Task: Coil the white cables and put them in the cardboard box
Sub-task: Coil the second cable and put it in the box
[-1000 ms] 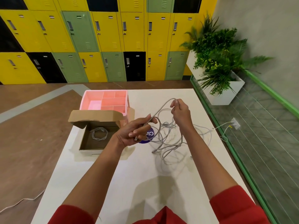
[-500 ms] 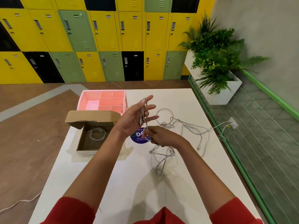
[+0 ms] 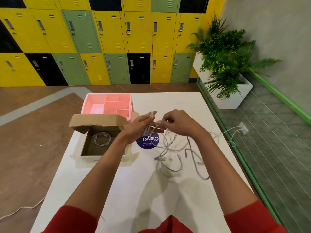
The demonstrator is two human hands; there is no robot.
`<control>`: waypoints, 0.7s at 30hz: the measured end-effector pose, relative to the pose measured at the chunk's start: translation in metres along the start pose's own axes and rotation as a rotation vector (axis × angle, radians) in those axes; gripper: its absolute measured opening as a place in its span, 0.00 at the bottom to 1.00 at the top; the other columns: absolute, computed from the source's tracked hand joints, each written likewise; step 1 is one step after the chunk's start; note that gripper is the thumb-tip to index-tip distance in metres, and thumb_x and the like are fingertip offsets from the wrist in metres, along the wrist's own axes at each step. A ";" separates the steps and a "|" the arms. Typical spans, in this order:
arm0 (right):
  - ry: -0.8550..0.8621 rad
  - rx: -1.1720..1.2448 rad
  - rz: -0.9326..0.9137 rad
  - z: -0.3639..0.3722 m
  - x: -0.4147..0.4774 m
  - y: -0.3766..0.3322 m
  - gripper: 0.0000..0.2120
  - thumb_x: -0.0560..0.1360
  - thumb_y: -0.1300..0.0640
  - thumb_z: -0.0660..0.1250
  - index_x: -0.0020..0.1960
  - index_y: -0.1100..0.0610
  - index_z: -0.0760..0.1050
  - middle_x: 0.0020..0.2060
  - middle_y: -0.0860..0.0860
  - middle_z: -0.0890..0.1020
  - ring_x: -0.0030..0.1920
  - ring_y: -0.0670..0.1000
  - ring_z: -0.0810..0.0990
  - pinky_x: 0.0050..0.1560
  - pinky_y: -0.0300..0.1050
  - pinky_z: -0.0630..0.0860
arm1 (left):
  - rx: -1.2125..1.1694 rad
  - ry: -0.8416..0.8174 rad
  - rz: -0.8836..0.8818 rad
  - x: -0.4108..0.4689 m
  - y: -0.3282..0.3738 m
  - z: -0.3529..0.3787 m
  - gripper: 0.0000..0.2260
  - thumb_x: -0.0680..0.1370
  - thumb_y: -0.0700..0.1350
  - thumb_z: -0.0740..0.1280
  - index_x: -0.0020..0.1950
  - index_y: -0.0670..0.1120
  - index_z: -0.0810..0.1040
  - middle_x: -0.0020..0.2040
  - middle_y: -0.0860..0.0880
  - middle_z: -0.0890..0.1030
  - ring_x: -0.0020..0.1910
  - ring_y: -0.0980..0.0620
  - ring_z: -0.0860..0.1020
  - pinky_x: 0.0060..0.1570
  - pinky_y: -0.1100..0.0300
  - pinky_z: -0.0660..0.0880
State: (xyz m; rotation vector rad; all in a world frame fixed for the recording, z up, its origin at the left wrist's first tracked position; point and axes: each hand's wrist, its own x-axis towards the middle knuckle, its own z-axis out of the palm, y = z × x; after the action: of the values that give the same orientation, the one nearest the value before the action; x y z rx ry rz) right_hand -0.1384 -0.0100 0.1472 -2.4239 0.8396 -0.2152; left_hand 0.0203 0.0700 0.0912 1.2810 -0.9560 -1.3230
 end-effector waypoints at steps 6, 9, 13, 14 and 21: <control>0.128 0.161 -0.001 -0.017 0.003 0.012 0.14 0.76 0.45 0.67 0.39 0.54 0.81 0.25 0.48 0.70 0.25 0.44 0.64 0.26 0.33 0.60 | 0.146 -0.205 -0.101 -0.008 0.002 0.008 0.15 0.84 0.43 0.50 0.64 0.43 0.73 0.28 0.50 0.68 0.25 0.55 0.67 0.48 0.59 0.78; 0.149 0.256 -0.007 -0.018 0.005 0.020 0.14 0.75 0.45 0.68 0.42 0.56 0.80 0.27 0.47 0.70 0.27 0.43 0.64 0.28 0.34 0.61 | -0.040 -0.325 -0.138 -0.011 0.004 0.009 0.14 0.84 0.44 0.51 0.55 0.42 0.76 0.27 0.53 0.58 0.23 0.57 0.55 0.37 0.63 0.74; 0.179 0.432 -0.007 -0.007 0.008 0.031 0.15 0.75 0.47 0.69 0.43 0.60 0.79 0.27 0.45 0.67 0.29 0.44 0.64 0.33 0.38 0.62 | -0.451 -0.531 -0.172 -0.011 0.003 0.008 0.13 0.82 0.50 0.55 0.47 0.43 0.73 0.25 0.54 0.58 0.20 0.58 0.54 0.28 0.65 0.70; 0.182 0.477 -0.011 -0.002 0.008 0.032 0.15 0.75 0.47 0.69 0.43 0.60 0.79 0.27 0.47 0.67 0.30 0.45 0.64 0.35 0.40 0.63 | -0.557 -0.587 -0.173 -0.011 0.001 0.008 0.13 0.82 0.50 0.55 0.45 0.43 0.72 0.25 0.54 0.59 0.19 0.58 0.54 0.27 0.65 0.70; 0.100 0.630 0.005 0.021 -0.001 0.028 0.19 0.79 0.45 0.62 0.40 0.59 0.79 0.31 0.56 0.60 0.30 0.49 0.58 0.30 0.41 0.57 | -0.944 -0.705 -0.165 -0.010 -0.015 0.013 0.15 0.84 0.46 0.52 0.43 0.41 0.70 0.26 0.50 0.64 0.19 0.59 0.53 0.27 0.63 0.68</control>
State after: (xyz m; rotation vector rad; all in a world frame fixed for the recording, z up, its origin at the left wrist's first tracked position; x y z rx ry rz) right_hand -0.1468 -0.0184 0.1146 -1.8303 0.6881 -0.5184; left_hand 0.0042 0.0814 0.0798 0.1533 -0.5163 -2.0643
